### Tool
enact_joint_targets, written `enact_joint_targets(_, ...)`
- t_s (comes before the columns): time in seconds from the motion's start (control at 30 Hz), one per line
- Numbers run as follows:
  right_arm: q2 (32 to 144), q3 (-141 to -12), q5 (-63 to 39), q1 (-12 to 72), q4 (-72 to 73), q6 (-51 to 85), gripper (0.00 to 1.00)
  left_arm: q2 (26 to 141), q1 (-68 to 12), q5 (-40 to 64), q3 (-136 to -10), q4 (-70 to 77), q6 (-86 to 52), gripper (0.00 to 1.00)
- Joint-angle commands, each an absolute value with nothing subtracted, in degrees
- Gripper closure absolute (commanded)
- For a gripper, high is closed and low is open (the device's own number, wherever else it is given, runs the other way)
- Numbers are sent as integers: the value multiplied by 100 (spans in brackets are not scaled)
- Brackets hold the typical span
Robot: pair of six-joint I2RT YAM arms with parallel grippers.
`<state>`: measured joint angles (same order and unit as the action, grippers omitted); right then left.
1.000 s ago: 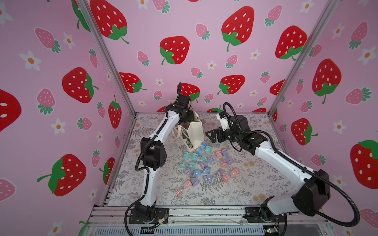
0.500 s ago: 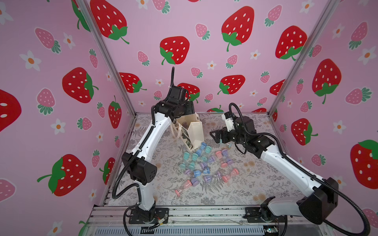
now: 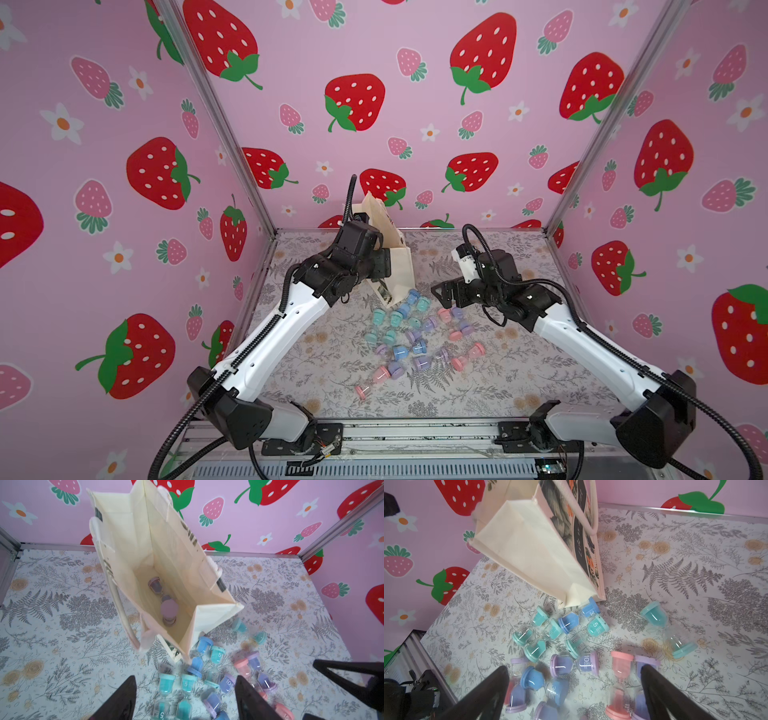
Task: Put the hourglass into the canvas bag
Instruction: Pick up the hourglass from the center of the board.
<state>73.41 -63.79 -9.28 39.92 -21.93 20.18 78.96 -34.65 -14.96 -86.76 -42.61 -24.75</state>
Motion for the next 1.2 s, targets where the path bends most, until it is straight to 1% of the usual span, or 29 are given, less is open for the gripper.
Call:
enact_joint_targets(0.0,7176,-6096,-956,4128,-2329,1997,1,7509,-3757,-2036,-8032,-4310,-2774,24)
enact_joint_targets(0.13,7242,-5860,-1008,4316,-2294,2048,1,7169,-4123,-2196,-7258,-4459,-3164,24)
enact_joint_targets(0.27,7263,-5551,-1054,4480,-2044,2098,1,7066,-4361,-2176,-6665,-4464,-3512,24)
enact_joint_targets(0.4,7343,-5283,-1385,4647,-1641,2122,1,7191,-4353,-1865,-6014,-4265,-3781,24)
enact_joint_targets(0.57,7505,-5047,-1352,4764,-1137,2318,1,7394,-4306,-1766,-5412,-3782,-3967,24)
enact_joint_targets(0.63,7626,-5020,-1414,4807,-1017,2359,1,7489,-4193,-1572,-5178,-3463,-3975,26)
enact_joint_targets(0.8,7702,-4857,-1450,4853,-631,2469,1,7894,-3964,-1421,-5023,-3116,-3837,26)
enact_joint_targets(1.17,7957,-4902,-1350,4887,-431,2565,1,8791,-3625,-1197,-5122,-2631,-3560,29)
